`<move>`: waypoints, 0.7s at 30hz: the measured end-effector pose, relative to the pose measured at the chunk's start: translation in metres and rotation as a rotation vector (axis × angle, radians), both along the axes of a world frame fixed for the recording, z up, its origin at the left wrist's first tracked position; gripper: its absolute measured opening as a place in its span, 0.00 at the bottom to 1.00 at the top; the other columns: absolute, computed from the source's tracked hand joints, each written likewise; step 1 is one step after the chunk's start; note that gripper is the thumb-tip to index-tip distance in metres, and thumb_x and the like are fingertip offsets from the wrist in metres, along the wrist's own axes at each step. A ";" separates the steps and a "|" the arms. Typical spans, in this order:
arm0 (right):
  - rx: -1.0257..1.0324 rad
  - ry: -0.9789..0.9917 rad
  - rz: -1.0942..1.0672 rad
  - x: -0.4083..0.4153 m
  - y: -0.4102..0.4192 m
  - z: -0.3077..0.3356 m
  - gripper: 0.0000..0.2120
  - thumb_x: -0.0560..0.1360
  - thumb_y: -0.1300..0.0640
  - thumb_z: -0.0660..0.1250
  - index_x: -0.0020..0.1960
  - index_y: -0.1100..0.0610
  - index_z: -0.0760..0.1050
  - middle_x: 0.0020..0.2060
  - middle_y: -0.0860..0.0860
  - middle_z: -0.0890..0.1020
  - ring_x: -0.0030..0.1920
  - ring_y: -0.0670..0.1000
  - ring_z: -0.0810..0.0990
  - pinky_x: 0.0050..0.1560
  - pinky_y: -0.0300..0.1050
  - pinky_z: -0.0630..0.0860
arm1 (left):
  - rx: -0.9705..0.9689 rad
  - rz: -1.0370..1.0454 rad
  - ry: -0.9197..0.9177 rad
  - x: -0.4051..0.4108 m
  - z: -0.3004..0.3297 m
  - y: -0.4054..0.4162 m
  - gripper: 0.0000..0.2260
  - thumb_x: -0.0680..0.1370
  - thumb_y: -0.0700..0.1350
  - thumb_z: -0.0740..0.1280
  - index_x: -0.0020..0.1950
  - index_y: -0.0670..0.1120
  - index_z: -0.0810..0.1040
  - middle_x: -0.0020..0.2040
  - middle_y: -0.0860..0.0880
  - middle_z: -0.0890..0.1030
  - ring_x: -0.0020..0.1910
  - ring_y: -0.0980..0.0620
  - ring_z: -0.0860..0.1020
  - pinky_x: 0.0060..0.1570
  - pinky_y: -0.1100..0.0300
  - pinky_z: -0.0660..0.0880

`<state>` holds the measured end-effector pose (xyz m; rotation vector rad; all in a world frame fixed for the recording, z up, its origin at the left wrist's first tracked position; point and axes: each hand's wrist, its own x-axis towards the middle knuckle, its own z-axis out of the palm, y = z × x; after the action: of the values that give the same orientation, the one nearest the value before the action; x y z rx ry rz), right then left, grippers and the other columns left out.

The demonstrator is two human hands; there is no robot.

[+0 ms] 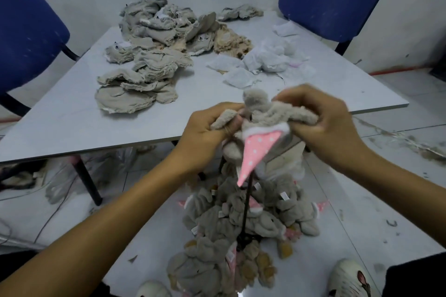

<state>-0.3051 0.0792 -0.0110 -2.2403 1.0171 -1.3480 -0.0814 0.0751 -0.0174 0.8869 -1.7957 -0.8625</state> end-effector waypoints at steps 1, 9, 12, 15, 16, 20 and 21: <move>-0.042 -0.028 0.011 0.002 -0.001 0.010 0.14 0.71 0.65 0.74 0.54 0.54 0.78 0.46 0.46 0.82 0.45 0.43 0.81 0.44 0.33 0.75 | 0.033 -0.026 -0.056 0.004 0.005 -0.002 0.08 0.78 0.36 0.66 0.55 0.42 0.80 0.47 0.47 0.83 0.46 0.56 0.80 0.48 0.61 0.76; -0.087 -0.061 -0.084 0.025 -0.009 0.035 0.10 0.73 0.58 0.75 0.52 0.60 0.81 0.46 0.50 0.83 0.47 0.48 0.81 0.49 0.46 0.77 | 0.255 -0.142 0.037 0.014 0.034 0.000 0.17 0.69 0.47 0.69 0.57 0.54 0.78 0.48 0.61 0.84 0.56 0.62 0.81 0.49 0.72 0.75; 0.011 0.045 -0.081 0.024 -0.012 0.037 0.12 0.74 0.53 0.74 0.53 0.57 0.80 0.46 0.49 0.83 0.47 0.48 0.81 0.48 0.48 0.77 | 0.201 -0.278 -0.094 0.018 0.038 0.000 0.25 0.68 0.58 0.73 0.64 0.65 0.73 0.58 0.62 0.78 0.60 0.59 0.78 0.56 0.66 0.76; 0.089 0.136 -0.002 0.028 -0.011 0.030 0.12 0.75 0.47 0.72 0.55 0.52 0.80 0.46 0.45 0.83 0.47 0.45 0.81 0.48 0.46 0.76 | -0.222 0.006 -0.329 0.011 0.029 -0.009 0.20 0.71 0.56 0.74 0.59 0.72 0.72 0.59 0.55 0.72 0.57 0.65 0.74 0.57 0.69 0.72; 0.109 0.140 0.023 0.027 -0.012 0.028 0.14 0.74 0.45 0.71 0.56 0.50 0.78 0.45 0.43 0.82 0.46 0.45 0.80 0.46 0.43 0.76 | -0.258 0.065 -0.254 0.011 0.023 -0.012 0.15 0.73 0.47 0.75 0.52 0.64 0.76 0.51 0.57 0.77 0.49 0.67 0.76 0.49 0.70 0.74; 0.312 0.179 0.183 0.008 -0.021 0.018 0.24 0.70 0.49 0.76 0.62 0.43 0.70 0.46 0.43 0.80 0.44 0.45 0.80 0.42 0.35 0.74 | -0.169 0.000 -0.201 0.021 -0.006 -0.015 0.14 0.72 0.34 0.74 0.42 0.52 0.78 0.38 0.65 0.80 0.37 0.70 0.77 0.40 0.76 0.71; 0.380 0.213 0.210 0.001 -0.022 0.013 0.25 0.70 0.51 0.78 0.62 0.41 0.71 0.49 0.43 0.81 0.47 0.45 0.81 0.46 0.36 0.76 | -0.153 -0.024 -0.222 0.023 -0.009 -0.014 0.09 0.72 0.36 0.74 0.42 0.49 0.79 0.37 0.64 0.80 0.37 0.69 0.77 0.41 0.73 0.71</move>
<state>-0.3037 0.0571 0.0024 -2.1527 0.9768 -0.7675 -0.0584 0.0610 -0.0268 0.8908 -2.0380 -0.6510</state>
